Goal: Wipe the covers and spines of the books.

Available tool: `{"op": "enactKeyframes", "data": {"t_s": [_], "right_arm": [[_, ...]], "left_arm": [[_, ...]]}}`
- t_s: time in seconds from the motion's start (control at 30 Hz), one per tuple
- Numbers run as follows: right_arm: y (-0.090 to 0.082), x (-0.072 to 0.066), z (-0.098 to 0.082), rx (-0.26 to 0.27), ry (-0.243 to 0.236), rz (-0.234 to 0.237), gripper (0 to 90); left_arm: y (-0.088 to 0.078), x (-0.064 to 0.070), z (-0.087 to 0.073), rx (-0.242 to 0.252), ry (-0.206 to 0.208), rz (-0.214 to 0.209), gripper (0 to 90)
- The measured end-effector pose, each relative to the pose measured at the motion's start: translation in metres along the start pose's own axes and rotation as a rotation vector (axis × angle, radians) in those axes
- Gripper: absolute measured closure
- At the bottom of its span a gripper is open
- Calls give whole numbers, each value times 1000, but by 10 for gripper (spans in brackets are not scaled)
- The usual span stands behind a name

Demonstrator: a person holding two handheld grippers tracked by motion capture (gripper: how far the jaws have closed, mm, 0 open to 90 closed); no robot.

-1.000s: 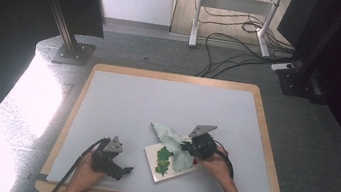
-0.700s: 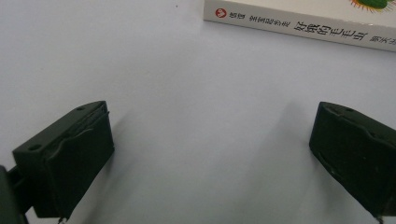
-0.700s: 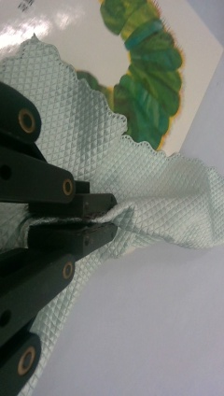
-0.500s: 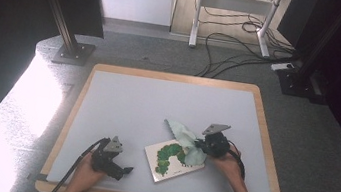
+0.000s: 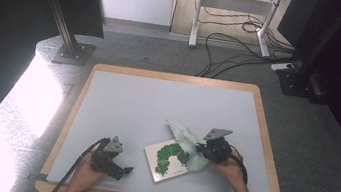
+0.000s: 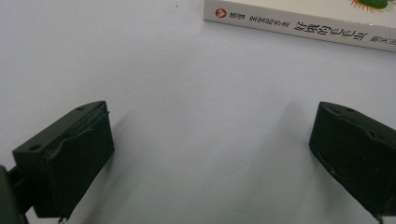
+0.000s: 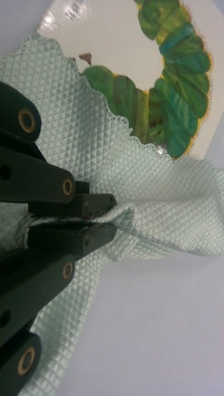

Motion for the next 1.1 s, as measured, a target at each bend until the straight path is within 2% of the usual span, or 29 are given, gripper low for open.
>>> {"op": "enactKeyframes", "data": {"t_s": [0.1,0.27,0.53,0.57,0.67,0.77,1.1], "right_arm": [[-4,-3,-4,7,10,15,841],[-14,-10,-12,-3,-13,15,840],[-14,-14,-10,-7,-38,24,837],[-14,-18,-10,-3,-41,47,837],[-13,-25,-7,-7,-59,39,838],[-10,-36,-3,8,-50,97,837],[2,-80,18,34,-96,197,837]], "left_arm": [[0,0,0,0,0,0,0],[0,0,0,0,0,0,0],[0,0,0,0,0,0,0],[0,0,0,0,-1,0,0],[0,0,0,0,0,0,0],[0,0,0,0,0,0,0],[0,0,0,0,0,0,0]]}}
Point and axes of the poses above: each handheld gripper's, and its own axes: y roughly forward along the jaws, z roughly out of its top, x roughly to its right, the point moved 7 cm from there along y, roughly forward along the jaws, and after that the axes turned 8 degrees about -z, right-handed, at the moved point
